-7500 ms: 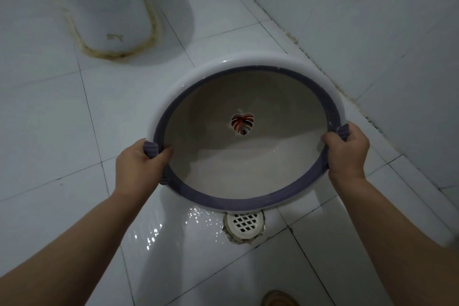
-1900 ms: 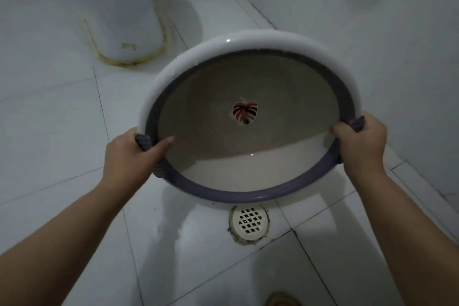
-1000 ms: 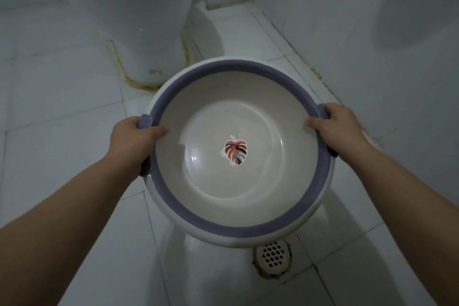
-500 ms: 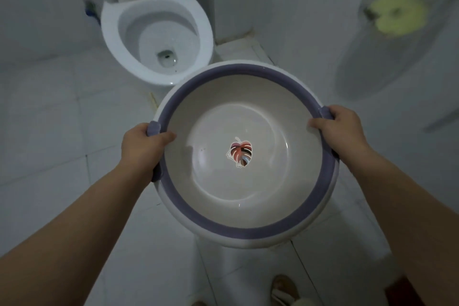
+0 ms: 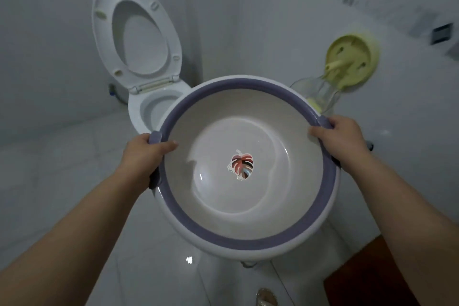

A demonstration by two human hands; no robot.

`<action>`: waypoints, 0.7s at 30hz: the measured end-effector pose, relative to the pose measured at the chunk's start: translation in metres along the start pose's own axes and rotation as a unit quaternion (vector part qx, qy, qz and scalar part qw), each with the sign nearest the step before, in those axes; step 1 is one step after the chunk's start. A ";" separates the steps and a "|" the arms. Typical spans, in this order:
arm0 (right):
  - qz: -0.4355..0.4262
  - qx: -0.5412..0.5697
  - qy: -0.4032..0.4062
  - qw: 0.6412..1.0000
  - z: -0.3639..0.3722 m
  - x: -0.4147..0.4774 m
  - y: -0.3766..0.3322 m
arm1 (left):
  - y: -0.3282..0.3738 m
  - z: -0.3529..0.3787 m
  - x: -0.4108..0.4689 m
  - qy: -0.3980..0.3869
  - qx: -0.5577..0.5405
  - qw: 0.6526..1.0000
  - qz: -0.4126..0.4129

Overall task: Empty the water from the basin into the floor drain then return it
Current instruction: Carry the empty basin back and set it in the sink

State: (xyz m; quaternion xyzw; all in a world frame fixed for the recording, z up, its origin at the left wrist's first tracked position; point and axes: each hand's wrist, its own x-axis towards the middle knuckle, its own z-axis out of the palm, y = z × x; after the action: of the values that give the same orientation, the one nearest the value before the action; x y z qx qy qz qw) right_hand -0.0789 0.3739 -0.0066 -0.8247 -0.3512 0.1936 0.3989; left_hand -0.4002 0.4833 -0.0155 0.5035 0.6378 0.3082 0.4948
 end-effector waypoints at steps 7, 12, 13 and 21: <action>0.013 0.030 0.037 0.999 -0.102 -0.027 -0.036 | 0.088 0.014 -0.052 -0.032 0.014 0.998 0.053; 0.007 0.054 0.068 0.996 -0.163 -0.043 -0.032 | 0.125 0.043 -0.088 -0.058 0.012 0.996 0.074; 0.010 0.057 0.075 0.995 -0.173 -0.045 -0.028 | 0.130 0.050 -0.093 -0.064 0.012 0.995 0.079; 0.079 0.048 0.156 0.983 -0.257 -0.084 0.020 | 0.165 0.127 -0.132 -0.154 0.038 0.980 0.121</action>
State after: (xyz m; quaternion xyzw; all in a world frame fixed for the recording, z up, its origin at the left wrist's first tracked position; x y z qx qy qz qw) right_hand 0.0265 0.1697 0.1369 -0.8497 -0.2088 0.1097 0.4715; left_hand -0.2246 0.3949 0.1334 0.6369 0.4995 0.2601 0.5266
